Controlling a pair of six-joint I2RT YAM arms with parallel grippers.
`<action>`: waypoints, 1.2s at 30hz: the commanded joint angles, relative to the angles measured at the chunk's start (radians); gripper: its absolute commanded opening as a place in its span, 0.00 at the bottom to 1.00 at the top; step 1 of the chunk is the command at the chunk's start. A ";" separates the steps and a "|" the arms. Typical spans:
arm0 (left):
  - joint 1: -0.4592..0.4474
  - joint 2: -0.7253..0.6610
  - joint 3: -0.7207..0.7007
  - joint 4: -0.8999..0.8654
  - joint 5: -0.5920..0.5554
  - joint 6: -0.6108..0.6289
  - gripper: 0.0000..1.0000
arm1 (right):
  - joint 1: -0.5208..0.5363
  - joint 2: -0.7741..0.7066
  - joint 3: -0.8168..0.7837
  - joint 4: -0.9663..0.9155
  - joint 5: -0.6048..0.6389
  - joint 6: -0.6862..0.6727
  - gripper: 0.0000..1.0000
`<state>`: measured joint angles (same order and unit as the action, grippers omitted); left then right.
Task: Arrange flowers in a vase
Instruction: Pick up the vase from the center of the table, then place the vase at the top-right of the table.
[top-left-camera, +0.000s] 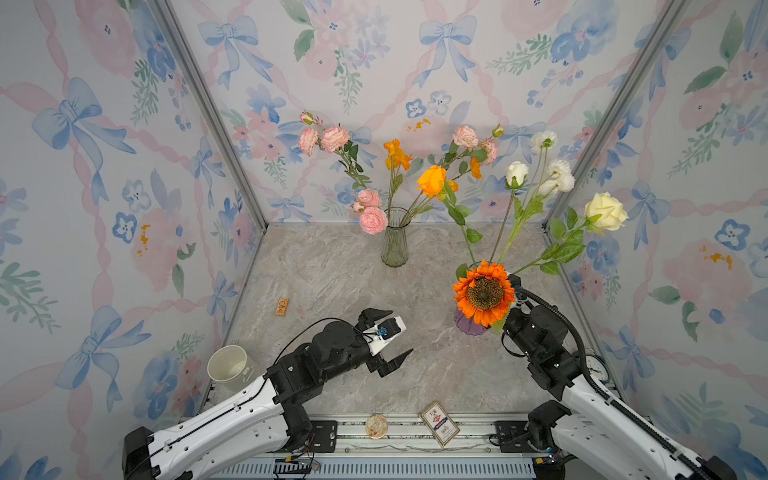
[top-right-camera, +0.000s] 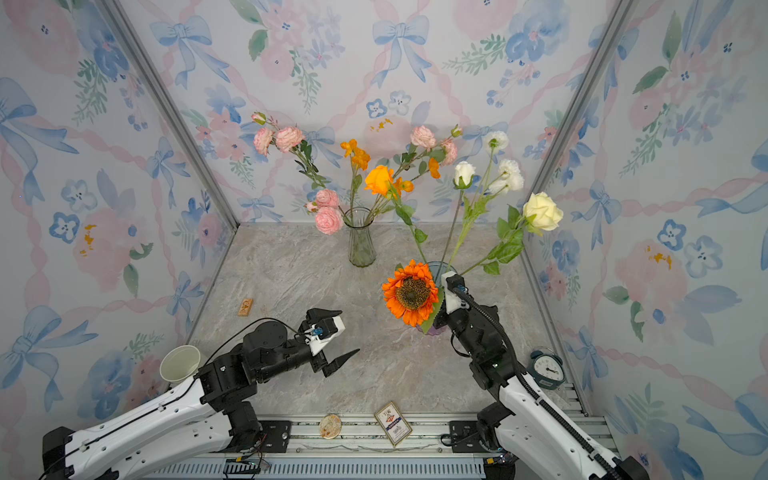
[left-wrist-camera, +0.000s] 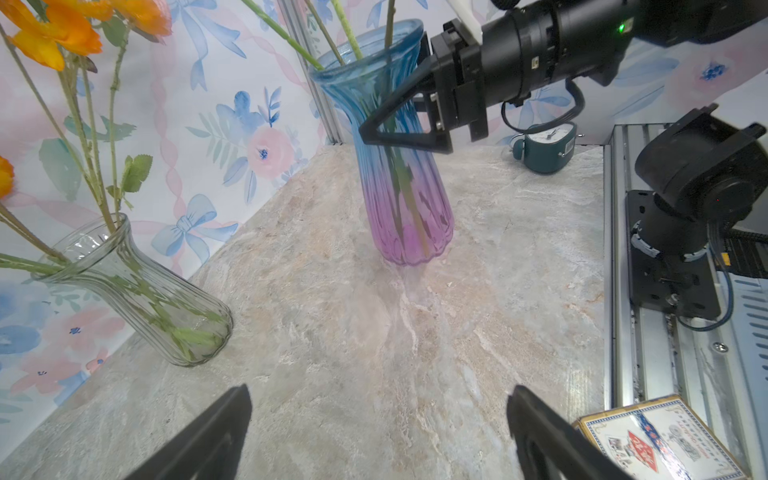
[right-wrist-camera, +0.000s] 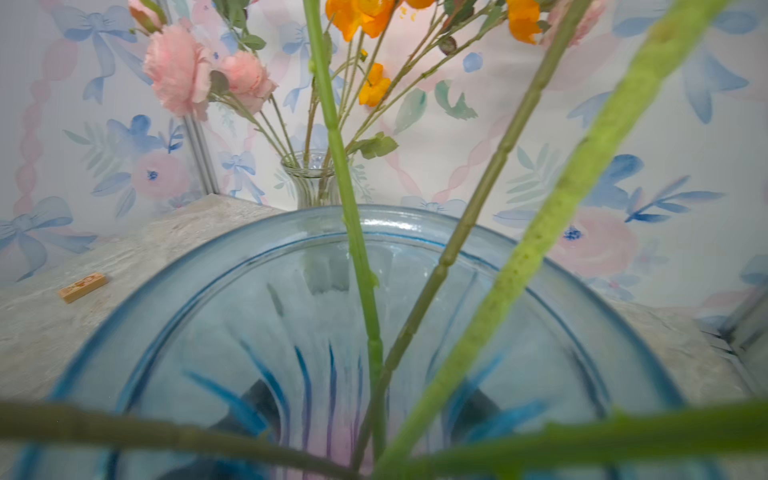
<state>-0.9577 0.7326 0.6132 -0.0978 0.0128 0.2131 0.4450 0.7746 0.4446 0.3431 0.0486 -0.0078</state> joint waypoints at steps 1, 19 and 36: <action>0.018 -0.005 -0.005 0.054 0.085 -0.032 0.98 | -0.049 0.007 0.103 0.187 0.090 -0.014 0.40; 0.110 0.506 0.302 0.225 0.300 0.162 0.98 | -0.341 0.558 0.277 0.740 -0.062 0.029 0.38; 0.240 0.608 0.272 0.321 0.480 0.082 0.98 | -0.388 1.056 0.578 0.888 -0.075 -0.011 0.39</action>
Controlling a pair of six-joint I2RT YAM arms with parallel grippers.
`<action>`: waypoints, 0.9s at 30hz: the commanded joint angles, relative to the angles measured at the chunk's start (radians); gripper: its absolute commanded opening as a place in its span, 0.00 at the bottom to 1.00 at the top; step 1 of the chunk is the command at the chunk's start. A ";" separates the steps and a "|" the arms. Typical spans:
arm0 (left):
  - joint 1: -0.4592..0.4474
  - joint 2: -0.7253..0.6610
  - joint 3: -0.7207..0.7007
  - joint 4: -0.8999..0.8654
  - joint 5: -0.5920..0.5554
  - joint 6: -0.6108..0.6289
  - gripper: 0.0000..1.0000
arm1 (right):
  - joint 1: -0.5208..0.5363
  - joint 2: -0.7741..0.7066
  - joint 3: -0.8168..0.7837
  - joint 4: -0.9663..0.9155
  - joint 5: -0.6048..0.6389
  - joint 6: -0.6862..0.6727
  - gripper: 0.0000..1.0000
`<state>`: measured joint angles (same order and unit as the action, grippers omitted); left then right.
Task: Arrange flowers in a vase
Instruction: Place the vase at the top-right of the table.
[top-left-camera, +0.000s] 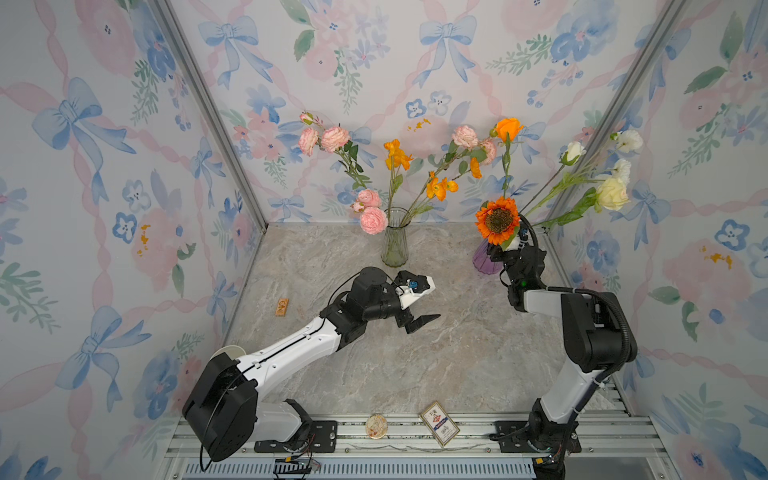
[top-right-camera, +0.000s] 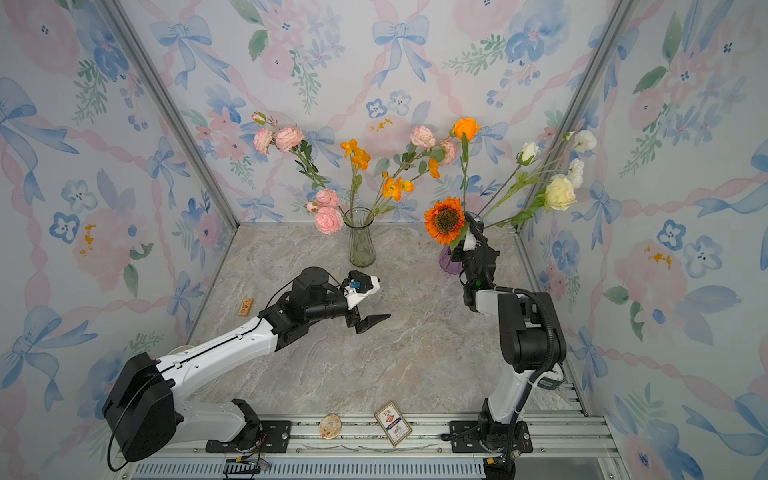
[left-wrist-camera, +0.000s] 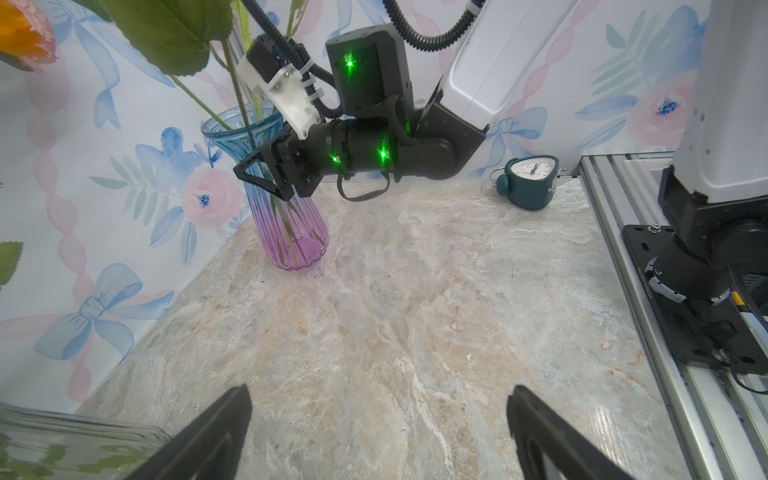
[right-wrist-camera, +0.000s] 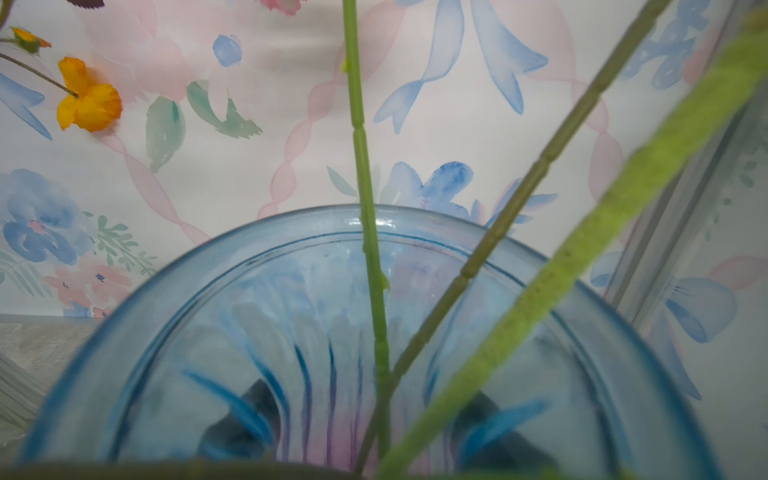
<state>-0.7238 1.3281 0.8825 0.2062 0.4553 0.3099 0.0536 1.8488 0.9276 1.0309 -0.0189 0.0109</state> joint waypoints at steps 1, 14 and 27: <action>0.007 0.013 0.001 0.018 0.035 -0.015 0.98 | 0.004 -0.004 0.104 0.205 -0.003 -0.035 0.40; 0.005 0.066 0.035 -0.027 -0.066 -0.026 0.98 | -0.006 0.099 0.159 0.159 0.002 0.024 0.41; 0.006 0.046 0.041 -0.047 -0.058 -0.023 0.98 | -0.003 0.127 0.154 0.129 0.032 0.033 0.84</action>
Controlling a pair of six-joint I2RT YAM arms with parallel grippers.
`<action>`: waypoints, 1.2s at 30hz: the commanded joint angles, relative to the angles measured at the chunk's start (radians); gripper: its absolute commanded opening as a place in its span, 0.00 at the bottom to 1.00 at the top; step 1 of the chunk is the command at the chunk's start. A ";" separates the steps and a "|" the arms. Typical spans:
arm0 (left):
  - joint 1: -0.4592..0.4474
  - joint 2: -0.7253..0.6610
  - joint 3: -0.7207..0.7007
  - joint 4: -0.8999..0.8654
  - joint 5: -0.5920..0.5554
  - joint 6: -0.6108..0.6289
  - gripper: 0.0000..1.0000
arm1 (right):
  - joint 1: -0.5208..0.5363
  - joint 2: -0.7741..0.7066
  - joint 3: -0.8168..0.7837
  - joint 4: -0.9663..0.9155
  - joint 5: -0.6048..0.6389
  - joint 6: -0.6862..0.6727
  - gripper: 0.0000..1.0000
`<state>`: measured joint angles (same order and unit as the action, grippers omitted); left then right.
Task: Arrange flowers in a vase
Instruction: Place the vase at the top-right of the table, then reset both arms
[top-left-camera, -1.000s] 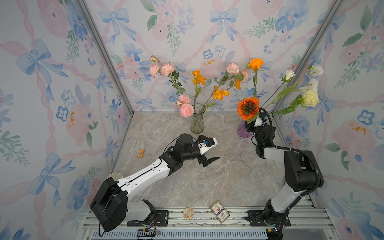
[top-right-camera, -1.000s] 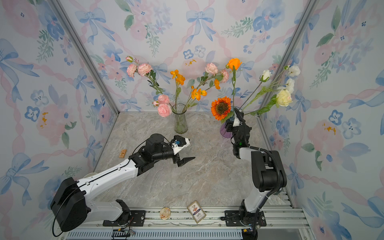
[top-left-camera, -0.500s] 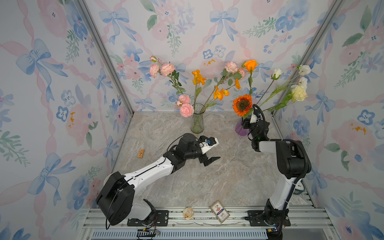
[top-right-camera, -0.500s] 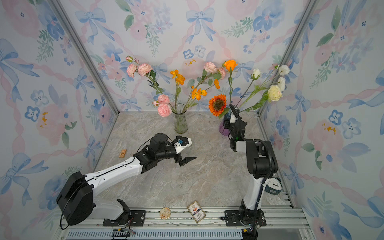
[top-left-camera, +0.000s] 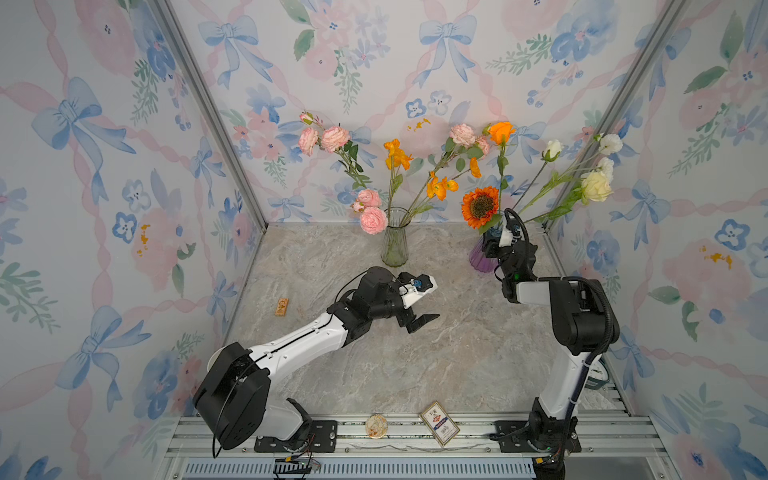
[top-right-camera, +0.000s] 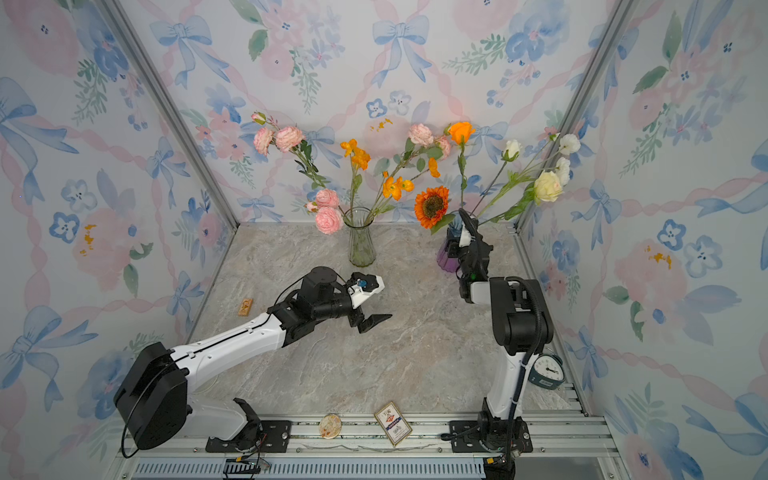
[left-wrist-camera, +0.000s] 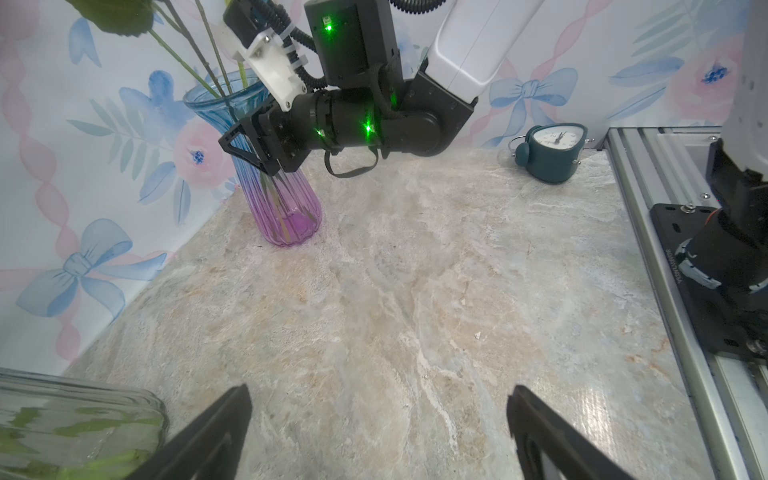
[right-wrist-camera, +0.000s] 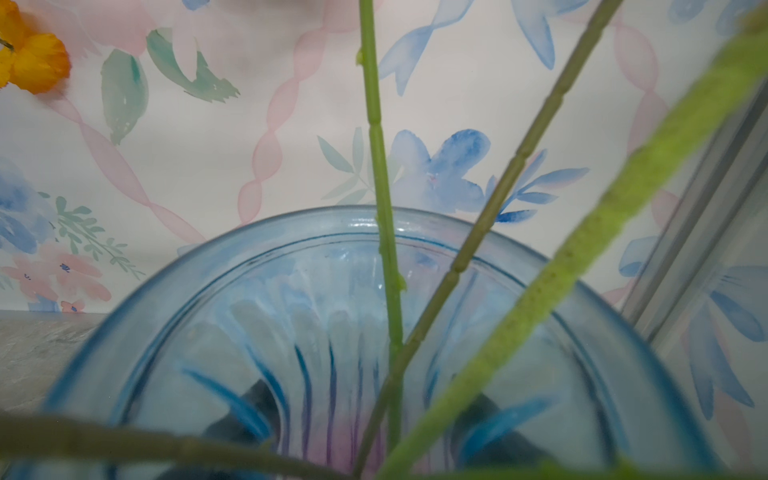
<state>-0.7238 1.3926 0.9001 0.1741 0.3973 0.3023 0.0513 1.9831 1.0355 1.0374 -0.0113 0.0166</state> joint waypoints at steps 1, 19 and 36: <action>0.006 -0.022 0.023 -0.015 0.001 -0.015 0.98 | -0.001 -0.006 0.044 0.120 0.032 0.033 0.90; 0.004 -0.076 0.016 -0.015 0.035 -0.015 0.98 | 0.001 -0.116 -0.169 0.133 0.085 0.068 0.97; 0.030 -0.262 -0.148 0.065 -0.546 -0.259 0.98 | 0.160 -0.695 -0.465 -0.547 0.226 0.183 0.97</action>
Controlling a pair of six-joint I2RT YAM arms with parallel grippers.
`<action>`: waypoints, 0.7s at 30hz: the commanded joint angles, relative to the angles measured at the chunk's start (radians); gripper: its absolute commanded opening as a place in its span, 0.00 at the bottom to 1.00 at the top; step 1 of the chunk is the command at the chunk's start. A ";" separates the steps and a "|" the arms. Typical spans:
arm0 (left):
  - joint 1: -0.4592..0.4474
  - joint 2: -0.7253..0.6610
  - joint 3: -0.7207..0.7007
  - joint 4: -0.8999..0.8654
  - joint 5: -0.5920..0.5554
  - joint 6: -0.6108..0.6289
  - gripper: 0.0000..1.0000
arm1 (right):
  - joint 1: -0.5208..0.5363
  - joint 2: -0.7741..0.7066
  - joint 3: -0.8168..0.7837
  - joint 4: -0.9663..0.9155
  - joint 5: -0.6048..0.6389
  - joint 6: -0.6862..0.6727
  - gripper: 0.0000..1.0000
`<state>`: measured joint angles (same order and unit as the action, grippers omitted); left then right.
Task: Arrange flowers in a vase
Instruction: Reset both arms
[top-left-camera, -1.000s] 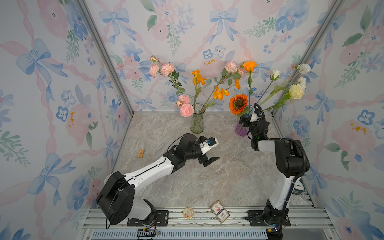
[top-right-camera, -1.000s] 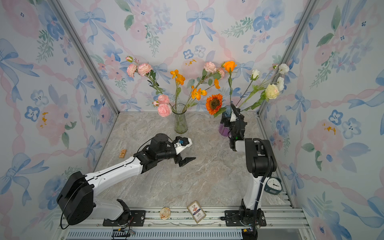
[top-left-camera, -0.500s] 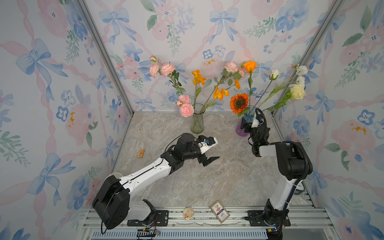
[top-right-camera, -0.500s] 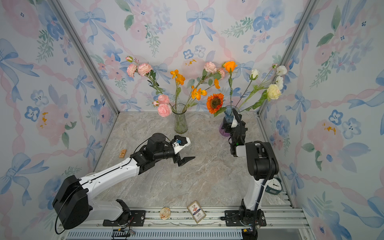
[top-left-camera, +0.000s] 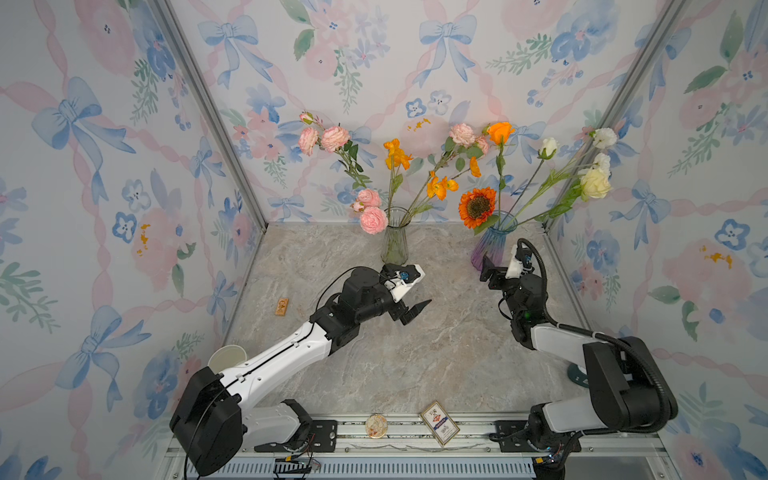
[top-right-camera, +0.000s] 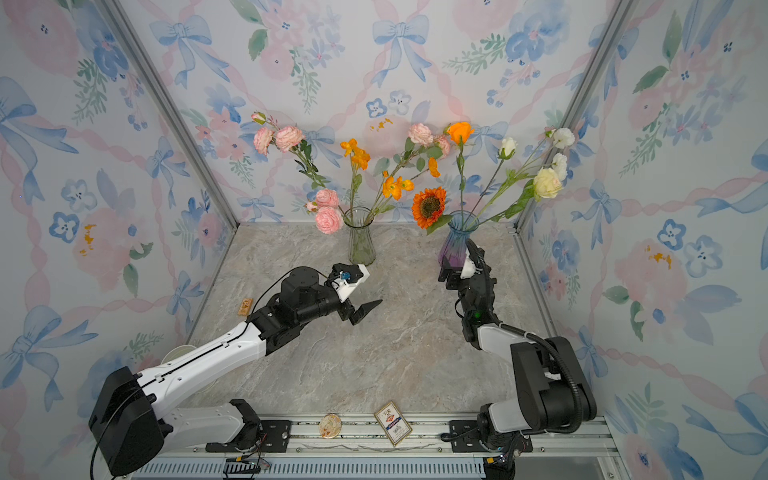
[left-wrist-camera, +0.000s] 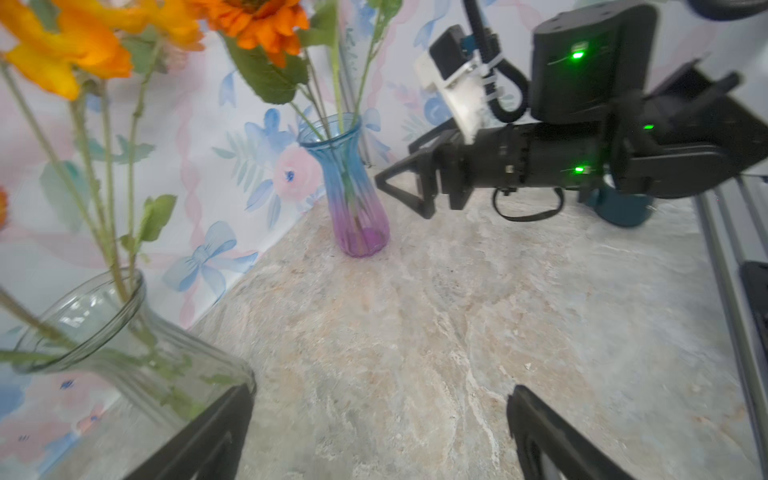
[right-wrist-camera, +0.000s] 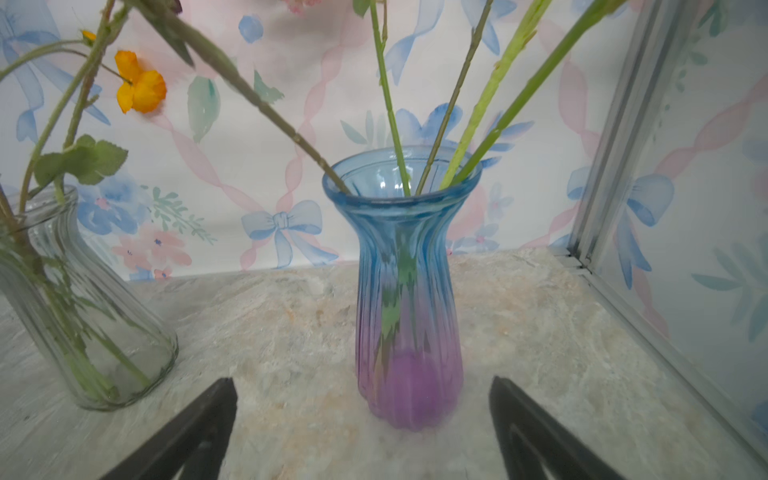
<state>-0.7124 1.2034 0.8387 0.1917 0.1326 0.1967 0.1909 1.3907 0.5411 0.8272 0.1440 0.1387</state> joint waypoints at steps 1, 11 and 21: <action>0.024 -0.112 -0.144 0.087 -0.368 -0.179 0.98 | 0.025 -0.137 0.034 -0.408 0.076 0.072 0.97; 0.334 -0.229 -0.713 0.602 -0.659 -0.248 0.98 | -0.040 -0.319 0.006 -0.833 0.094 0.049 0.97; 0.476 0.050 -0.754 1.020 -0.365 -0.227 0.98 | -0.059 -0.417 -0.166 -0.654 0.145 -0.138 0.97</action>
<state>-0.2569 1.2041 0.0738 0.9974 -0.3458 -0.0414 0.1501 1.0016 0.4389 0.1043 0.2489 0.0841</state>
